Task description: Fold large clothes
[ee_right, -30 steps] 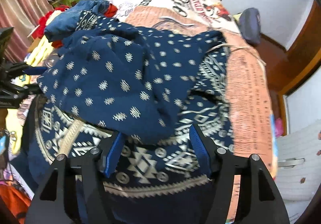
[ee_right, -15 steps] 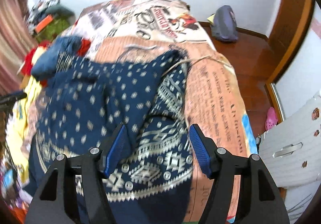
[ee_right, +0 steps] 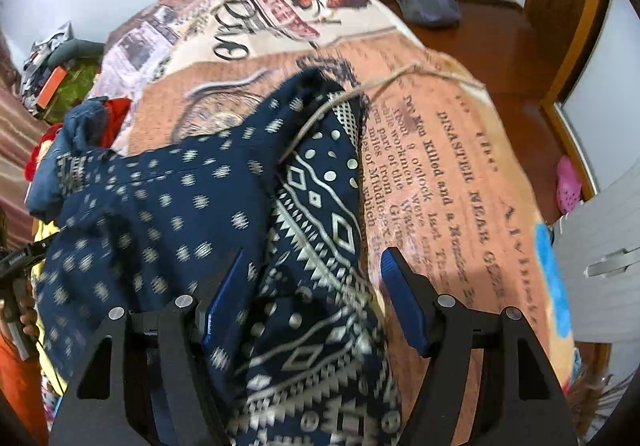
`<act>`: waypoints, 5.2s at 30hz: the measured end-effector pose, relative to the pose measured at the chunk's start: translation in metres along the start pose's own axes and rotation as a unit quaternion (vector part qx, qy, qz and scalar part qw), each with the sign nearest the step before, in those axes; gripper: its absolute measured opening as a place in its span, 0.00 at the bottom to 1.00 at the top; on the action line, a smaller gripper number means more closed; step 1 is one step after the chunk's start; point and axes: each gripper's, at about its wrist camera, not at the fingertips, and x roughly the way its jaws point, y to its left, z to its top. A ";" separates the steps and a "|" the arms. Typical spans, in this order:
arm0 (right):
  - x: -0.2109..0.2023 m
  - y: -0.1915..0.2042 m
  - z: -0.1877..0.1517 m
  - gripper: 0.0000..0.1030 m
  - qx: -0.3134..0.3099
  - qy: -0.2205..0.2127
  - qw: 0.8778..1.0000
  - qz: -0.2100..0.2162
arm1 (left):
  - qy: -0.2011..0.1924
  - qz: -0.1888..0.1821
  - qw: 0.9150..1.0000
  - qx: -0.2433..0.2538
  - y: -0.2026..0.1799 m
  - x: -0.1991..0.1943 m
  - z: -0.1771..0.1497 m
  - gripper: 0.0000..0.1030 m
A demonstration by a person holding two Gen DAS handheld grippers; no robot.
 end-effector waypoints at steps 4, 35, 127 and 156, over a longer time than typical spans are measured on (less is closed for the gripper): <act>0.023 -0.006 0.012 0.63 0.011 0.014 1.000 0.012 | 0.007 -0.011 1.000 -0.010 -0.001 0.020 0.012 0.70; -0.023 0.041 0.054 0.12 -0.032 -0.112 0.991 0.070 | -0.163 -0.030 0.980 0.114 -0.082 -0.072 0.032 0.11; -0.002 0.090 0.145 0.38 -0.106 -0.124 0.985 -0.048 | -0.174 0.184 0.963 0.097 -0.027 -0.046 0.164 0.56; -0.123 0.084 -0.012 0.81 -0.137 -0.192 0.969 -0.069 | -0.173 0.098 0.972 0.125 -0.017 -0.146 -0.049 0.75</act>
